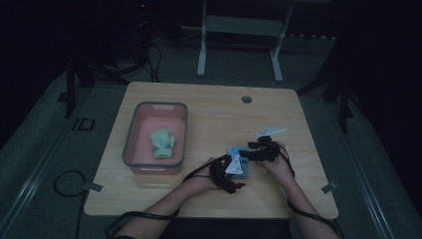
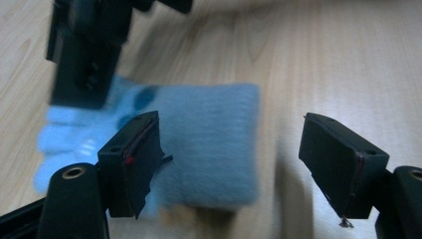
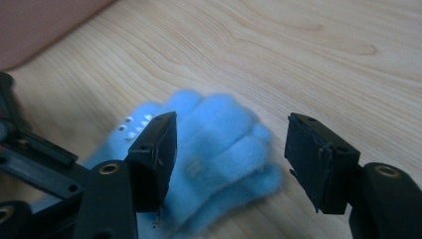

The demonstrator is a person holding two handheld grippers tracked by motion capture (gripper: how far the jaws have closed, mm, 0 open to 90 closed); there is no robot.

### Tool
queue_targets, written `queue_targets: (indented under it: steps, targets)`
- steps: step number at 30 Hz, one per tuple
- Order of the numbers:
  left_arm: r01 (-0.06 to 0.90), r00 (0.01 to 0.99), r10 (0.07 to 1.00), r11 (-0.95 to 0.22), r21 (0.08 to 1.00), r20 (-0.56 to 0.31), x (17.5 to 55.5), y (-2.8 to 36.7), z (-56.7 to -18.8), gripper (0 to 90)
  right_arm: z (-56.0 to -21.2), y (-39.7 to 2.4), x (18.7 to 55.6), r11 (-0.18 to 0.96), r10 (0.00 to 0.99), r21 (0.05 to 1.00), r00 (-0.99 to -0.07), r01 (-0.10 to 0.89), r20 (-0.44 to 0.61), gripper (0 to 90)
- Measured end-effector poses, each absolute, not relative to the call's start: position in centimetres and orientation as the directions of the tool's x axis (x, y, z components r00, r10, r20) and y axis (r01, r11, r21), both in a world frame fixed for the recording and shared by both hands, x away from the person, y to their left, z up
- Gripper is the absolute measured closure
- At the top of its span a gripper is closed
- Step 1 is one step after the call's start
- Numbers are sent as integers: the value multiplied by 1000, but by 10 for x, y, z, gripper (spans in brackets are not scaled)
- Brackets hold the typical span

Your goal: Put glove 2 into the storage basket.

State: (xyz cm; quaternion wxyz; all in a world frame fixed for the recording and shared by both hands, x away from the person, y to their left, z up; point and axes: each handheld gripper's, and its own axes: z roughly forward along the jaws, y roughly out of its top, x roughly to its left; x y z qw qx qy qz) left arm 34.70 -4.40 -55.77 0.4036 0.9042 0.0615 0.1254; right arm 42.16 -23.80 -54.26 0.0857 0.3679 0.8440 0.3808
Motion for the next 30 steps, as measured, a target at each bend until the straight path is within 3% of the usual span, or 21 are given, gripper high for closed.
queue_targets:
  steps: [9,15,18,21,24,30]
  targets:
    - [10,956,216,-697,717,196,355,-47,-561,441,-555,-235,421,466,687,689,-718,556,114,349]
    - [12,955,218,-703,711,200,357,-49,-561,497,-555,-232,418,484,662,690,-741,538,113,493]
    - [8,954,219,-702,712,205,356,-49,-562,518,-555,-232,418,483,638,693,-757,536,141,636]
    - [0,956,205,-715,699,209,357,-49,-560,616,-555,-231,419,483,622,682,-763,550,174,717]
    - [31,960,219,-704,709,176,361,-47,-554,720,-553,-229,420,484,631,672,-755,560,175,766]
    - [36,960,219,-714,699,173,363,-42,-544,744,-544,-226,421,462,636,673,-744,578,202,805]
